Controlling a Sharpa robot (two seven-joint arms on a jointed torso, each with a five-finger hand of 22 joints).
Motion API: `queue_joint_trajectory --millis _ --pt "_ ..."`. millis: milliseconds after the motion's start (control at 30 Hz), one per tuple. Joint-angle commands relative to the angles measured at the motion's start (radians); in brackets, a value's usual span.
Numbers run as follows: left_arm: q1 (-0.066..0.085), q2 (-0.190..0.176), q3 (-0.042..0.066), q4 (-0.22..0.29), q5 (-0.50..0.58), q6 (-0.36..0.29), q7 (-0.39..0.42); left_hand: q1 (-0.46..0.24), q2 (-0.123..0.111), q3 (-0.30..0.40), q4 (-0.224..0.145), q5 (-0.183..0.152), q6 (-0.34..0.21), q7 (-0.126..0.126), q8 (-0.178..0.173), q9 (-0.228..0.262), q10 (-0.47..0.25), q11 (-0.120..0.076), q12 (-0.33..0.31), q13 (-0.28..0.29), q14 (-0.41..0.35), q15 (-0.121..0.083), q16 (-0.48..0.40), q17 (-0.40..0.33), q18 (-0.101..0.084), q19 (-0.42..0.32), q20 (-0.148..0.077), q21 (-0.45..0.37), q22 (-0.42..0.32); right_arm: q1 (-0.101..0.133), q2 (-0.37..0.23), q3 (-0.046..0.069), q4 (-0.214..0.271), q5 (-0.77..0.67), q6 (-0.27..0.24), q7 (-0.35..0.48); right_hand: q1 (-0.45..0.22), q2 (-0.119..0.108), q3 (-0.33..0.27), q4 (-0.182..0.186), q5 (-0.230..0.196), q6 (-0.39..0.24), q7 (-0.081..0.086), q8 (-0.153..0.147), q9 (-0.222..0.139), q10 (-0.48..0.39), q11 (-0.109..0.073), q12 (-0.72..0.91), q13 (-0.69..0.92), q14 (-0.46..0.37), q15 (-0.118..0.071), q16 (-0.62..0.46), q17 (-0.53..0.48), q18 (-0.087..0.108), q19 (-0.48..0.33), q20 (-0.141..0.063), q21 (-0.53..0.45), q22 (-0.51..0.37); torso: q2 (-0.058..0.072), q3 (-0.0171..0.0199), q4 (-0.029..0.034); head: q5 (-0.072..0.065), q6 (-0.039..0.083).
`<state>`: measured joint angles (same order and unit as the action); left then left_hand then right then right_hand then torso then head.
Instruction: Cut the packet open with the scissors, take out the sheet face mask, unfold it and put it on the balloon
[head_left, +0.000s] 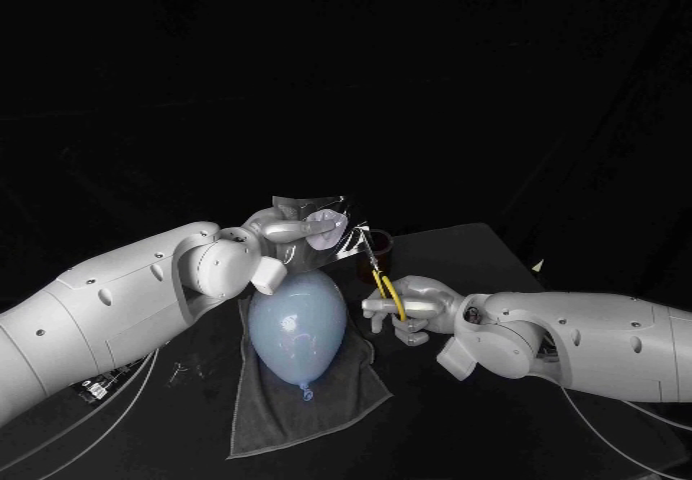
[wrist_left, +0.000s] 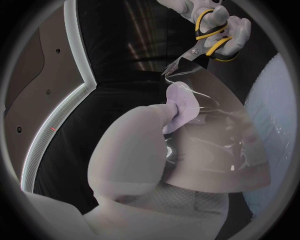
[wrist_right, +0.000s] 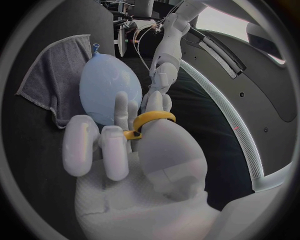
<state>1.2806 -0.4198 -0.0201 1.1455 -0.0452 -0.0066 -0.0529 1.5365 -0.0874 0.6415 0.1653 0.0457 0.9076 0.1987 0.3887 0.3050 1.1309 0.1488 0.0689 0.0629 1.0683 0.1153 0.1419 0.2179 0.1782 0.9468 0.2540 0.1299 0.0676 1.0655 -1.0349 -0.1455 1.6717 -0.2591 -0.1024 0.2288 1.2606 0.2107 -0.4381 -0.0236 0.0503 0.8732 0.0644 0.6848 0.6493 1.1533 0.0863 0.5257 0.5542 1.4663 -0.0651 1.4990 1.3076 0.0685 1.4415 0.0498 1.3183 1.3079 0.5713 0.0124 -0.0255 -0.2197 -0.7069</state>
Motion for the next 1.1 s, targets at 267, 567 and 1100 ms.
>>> queue_joint_trajectory --millis 267,567,1100 --pt "0.0 -0.001 0.0 0.003 -0.003 0.006 0.015 -0.004 0.01 0.003 0.0 0.003 0.009 0.002 0.004 0.002 0.009 0.001 -0.006 -0.001 0.007 0.0 -0.004 -0.001 0.007 0.009 0.0 0.002 0.0 0.001 0.004 0.002 0.004 0.002 -0.007 0.029 -0.02 -0.033 -0.027 -0.019 -0.001 -0.259 0.141 -0.211 -0.052 -0.172 0.041 -0.238 -0.113 0.057 0.107 -0.009 0.029 -0.002 -0.041 0.069 -0.07 0.118 0.001 0.0006 0.0004 -0.003 0.007" --pt "-0.001 -0.002 0.0 0.008 -0.003 -0.027 0.031 -0.005 0.01 0.004 -0.002 0.003 0.009 0.002 0.005 0.003 0.01 0.001 -0.006 -0.001 0.007 0.0 -0.005 -0.001 0.007 0.009 0.0 0.002 0.0 0.001 0.012 0.002 0.017 0.019 -0.025 0.047 -0.042 -0.053 -0.026 -0.028 -0.002 -0.392 0.17 -0.305 -0.107 -0.277 0.075 -0.328 -0.23 0.031 0.136 -0.042 -0.056 0.038 -0.123 0.116 -0.217 0.043 0.0 0.0009 0.0002 -0.005 0.012" --pt "-0.013 -0.006 -0.002 0.022 -0.025 -0.072 0.094 -0.006 0.009 0.005 -0.002 0.003 0.008 0.002 0.005 0.003 0.009 0.001 -0.007 -0.001 0.007 0.001 -0.005 -0.002 0.007 0.009 0.0 0.001 0.0 0.0 0.013 0.002 0.045 0.056 -0.033 0.056 -0.048 -0.056 -0.024 -0.026 -0.002 -0.425 0.187 -0.295 -0.116 -0.308 0.09 -0.343 -0.273 0.025 0.149 -0.048 -0.073 0.047 -0.141 0.13 -0.256 0.016 -0.001 0.0008 0.0006 -0.01 0.021"
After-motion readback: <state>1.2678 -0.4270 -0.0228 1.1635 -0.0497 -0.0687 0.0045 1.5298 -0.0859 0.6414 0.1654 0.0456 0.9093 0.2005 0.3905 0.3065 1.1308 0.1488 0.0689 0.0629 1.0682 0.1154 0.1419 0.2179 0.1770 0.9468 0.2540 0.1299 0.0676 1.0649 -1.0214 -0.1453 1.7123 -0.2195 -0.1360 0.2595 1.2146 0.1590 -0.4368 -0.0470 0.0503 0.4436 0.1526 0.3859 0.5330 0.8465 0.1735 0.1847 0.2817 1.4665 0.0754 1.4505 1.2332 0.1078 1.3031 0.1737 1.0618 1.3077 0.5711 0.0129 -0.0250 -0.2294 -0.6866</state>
